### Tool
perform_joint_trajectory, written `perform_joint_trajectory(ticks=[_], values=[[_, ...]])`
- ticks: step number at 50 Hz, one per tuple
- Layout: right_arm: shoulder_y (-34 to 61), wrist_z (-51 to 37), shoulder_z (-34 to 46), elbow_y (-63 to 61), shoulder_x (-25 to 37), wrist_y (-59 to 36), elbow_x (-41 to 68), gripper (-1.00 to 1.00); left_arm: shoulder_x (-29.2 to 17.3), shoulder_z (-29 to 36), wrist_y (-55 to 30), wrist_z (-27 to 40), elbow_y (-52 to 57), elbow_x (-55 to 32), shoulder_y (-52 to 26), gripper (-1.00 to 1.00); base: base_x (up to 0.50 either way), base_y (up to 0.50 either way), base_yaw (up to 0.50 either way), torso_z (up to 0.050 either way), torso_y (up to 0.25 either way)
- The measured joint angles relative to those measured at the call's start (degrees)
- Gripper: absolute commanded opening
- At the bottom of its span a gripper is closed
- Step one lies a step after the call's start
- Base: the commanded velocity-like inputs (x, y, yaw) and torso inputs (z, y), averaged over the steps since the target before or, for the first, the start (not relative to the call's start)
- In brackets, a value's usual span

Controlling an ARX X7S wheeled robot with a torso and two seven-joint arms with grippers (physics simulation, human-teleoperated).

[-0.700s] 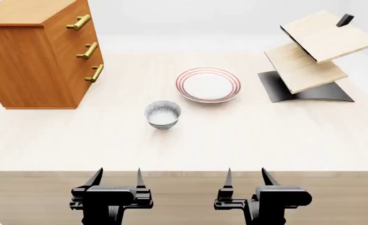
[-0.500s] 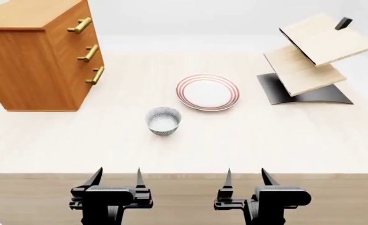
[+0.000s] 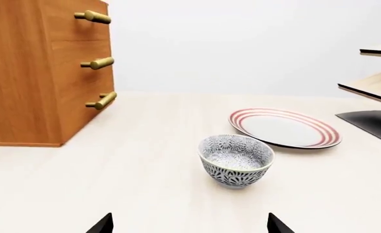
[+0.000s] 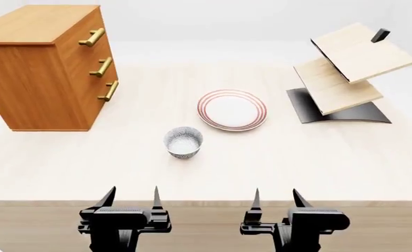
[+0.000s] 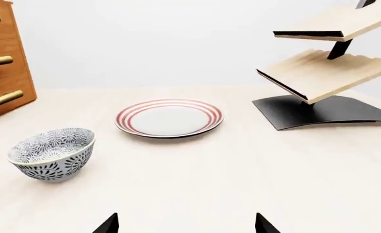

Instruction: Open the top drawer of the cabinet and put the bowl in it.

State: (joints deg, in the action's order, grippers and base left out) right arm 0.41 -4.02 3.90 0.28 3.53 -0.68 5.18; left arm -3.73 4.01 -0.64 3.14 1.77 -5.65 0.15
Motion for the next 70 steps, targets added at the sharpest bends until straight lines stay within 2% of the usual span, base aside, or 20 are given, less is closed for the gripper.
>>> perform_joint_trajectory(ticks=[9,14,70], values=[[0.03,-0.63,0.63,0.1,0.61,0.42,1.14,1.0,-0.67,0.63,-0.27,0.53,0.32,-1.13,-0.03,1.0,0.0,0.0,0.0,0.05,0.021],[0.09,-1.1,1.04,0.14,0.97,0.53,1.38,1.0,-0.89,0.81,-0.31,0.92,0.27,-1.77,-0.1,1.0,0.0,0.07,0.0,0.0,0.0],[0.06,-5.4,5.2,-0.06,3.67,1.32,2.98,1.0,-3.64,2.93,-0.77,4.69,0.73,-6.42,-0.18,1.0,0.0,0.49,0.0,0.0,0.0]])
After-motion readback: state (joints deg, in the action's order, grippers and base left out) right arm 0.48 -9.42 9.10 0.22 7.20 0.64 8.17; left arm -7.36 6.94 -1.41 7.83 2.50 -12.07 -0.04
